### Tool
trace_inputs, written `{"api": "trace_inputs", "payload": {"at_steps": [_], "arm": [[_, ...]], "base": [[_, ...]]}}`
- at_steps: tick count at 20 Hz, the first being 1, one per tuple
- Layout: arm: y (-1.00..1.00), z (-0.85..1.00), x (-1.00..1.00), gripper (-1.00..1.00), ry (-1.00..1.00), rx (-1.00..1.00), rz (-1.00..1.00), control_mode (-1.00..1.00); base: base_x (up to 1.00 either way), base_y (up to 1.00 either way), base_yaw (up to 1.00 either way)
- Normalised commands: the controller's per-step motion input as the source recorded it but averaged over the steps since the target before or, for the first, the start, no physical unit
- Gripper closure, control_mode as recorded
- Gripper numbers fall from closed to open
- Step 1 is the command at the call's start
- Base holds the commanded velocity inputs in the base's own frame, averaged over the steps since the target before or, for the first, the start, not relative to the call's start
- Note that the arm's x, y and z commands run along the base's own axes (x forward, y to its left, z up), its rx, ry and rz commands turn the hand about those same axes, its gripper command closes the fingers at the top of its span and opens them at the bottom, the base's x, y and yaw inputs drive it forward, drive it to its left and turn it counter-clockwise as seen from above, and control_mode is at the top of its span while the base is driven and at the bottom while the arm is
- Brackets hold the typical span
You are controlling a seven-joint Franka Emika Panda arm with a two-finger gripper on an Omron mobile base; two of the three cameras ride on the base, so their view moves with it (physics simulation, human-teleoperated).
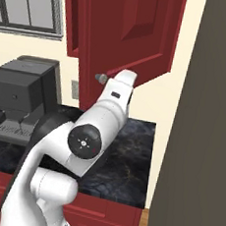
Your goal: Close all open cabinet doors.
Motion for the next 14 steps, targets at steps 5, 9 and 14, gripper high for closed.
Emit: {"api": "trace_inputs", "payload": {"at_steps": [5,9,14], "arm": [[-0.07,0.00,0.37,-1.00,0.00,0.09,0.19,-1.00],[0.00,0.00,0.34,-1.00,0.00,0.04,0.19,-1.00],[0.00,0.00,0.31,-1.00,0.00,0.04,0.16,-1.00]], "base": [[0.00,0.00,0.00],[0.00,0.00,0.00],[0.00,0.00,0.00]]}}
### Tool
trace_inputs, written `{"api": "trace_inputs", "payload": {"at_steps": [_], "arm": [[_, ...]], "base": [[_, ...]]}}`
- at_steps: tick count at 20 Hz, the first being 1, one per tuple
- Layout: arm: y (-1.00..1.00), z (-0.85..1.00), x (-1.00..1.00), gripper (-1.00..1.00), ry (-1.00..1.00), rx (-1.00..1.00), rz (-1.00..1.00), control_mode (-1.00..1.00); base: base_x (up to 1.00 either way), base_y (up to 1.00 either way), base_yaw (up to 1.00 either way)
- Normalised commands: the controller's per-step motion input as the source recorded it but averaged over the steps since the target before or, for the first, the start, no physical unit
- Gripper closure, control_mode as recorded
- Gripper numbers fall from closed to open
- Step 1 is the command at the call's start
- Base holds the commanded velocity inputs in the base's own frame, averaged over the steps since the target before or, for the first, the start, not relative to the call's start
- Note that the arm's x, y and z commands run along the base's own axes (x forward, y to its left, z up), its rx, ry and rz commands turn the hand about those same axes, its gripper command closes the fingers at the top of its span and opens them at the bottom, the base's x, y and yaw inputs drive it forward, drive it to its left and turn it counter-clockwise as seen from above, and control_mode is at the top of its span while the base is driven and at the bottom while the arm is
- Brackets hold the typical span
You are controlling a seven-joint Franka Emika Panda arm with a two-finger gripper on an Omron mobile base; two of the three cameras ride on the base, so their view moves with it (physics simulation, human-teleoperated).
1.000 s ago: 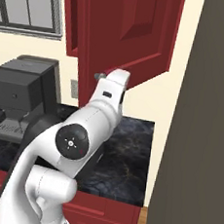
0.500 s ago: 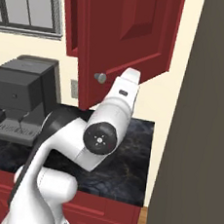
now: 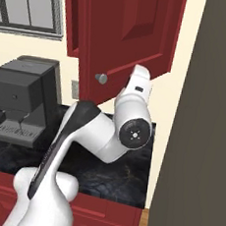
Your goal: Close all open cabinet doors.
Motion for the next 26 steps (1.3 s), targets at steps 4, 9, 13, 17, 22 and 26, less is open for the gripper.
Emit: {"api": "trace_inputs", "payload": {"at_steps": [4,9,13,17,22,26], "arm": [[0.00,0.00,0.46,-1.00,0.00,0.04,0.13,-1.00],[0.00,0.00,0.43,-1.00,-0.03,0.03,0.11,-1.00],[0.07,0.00,0.45,-1.00,-0.04,0.00,0.09,-1.00],[0.20,0.00,0.37,-1.00,-0.06,0.00,0.09,-1.00],[0.41,0.00,0.12,-1.00,-0.10,0.00,0.07,-1.00],[0.79,0.00,0.00,-1.00,-0.14,0.00,0.01,-1.00]], "base": [[0.00,0.00,0.00],[0.00,0.00,0.00],[0.00,0.00,0.00],[0.00,0.00,0.00],[0.00,0.00,0.00],[0.00,0.00,0.00]]}}
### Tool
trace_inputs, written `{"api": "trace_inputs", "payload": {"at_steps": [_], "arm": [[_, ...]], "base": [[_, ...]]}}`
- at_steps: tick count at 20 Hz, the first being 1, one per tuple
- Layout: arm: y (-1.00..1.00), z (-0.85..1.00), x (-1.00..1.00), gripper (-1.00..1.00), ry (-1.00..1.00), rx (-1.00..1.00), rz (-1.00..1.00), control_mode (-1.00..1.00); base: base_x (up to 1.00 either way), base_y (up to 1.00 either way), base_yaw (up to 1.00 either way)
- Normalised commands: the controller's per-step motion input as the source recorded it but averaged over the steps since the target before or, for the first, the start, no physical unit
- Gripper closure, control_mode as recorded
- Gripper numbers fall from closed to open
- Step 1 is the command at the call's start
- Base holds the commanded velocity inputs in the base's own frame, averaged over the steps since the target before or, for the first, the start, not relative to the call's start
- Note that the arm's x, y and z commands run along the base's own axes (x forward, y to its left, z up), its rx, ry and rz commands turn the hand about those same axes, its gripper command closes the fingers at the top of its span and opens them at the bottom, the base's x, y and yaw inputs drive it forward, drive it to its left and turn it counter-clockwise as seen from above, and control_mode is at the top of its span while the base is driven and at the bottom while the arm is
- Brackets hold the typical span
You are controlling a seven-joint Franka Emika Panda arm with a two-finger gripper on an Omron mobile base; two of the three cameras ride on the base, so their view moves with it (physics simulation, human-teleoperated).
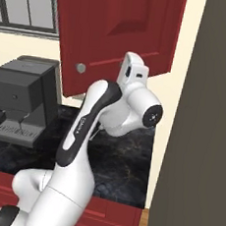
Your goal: Close all open cabinet doors.
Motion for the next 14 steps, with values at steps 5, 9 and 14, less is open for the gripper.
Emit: {"api": "trace_inputs", "payload": {"at_steps": [5,9,14], "arm": [[0.90,0.00,0.04,-1.00,-0.13,0.00,0.00,-1.00],[0.82,0.00,0.16,-1.00,-0.05,-0.01,0.00,-1.00],[0.55,0.00,0.49,-1.00,0.01,0.00,0.00,-1.00]], "base": [[0.00,0.00,0.00],[0.00,0.00,0.00],[0.00,0.00,0.00]]}}
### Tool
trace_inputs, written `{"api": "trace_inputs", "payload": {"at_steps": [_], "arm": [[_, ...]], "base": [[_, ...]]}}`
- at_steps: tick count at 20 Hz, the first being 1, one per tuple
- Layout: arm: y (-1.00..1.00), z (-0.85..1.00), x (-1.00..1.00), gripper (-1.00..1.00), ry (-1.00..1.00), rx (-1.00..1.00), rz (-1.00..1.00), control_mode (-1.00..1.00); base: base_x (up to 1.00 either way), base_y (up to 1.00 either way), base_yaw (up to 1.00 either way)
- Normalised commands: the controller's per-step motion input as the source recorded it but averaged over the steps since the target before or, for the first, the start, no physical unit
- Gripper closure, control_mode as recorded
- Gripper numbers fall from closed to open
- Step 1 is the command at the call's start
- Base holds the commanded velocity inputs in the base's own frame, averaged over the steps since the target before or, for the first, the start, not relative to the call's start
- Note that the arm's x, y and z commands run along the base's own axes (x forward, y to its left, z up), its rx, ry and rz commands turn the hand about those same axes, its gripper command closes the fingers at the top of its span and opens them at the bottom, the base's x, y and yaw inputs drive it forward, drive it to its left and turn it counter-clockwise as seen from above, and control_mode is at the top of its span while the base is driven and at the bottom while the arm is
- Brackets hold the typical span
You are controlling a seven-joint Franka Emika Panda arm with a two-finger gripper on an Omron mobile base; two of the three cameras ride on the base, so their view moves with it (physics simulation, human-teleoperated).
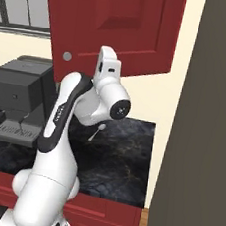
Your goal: Close all open cabinet doors.
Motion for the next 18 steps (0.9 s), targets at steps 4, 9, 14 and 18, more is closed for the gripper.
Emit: {"api": "trace_inputs", "payload": {"at_steps": [4,9,14,18], "arm": [[0.48,0.00,0.72,-1.00,0.04,0.00,0.00,-1.00],[0.60,0.00,0.80,-1.00,0.03,0.00,-0.01,-1.00],[0.64,0.00,0.76,-1.00,0.00,0.00,-0.03,-1.00],[0.62,0.00,0.71,-1.00,0.00,-0.01,-0.06,-1.00]], "base": [[0.00,0.00,0.00],[0.00,0.00,0.00],[0.00,0.00,0.00],[0.00,0.00,0.00]]}}
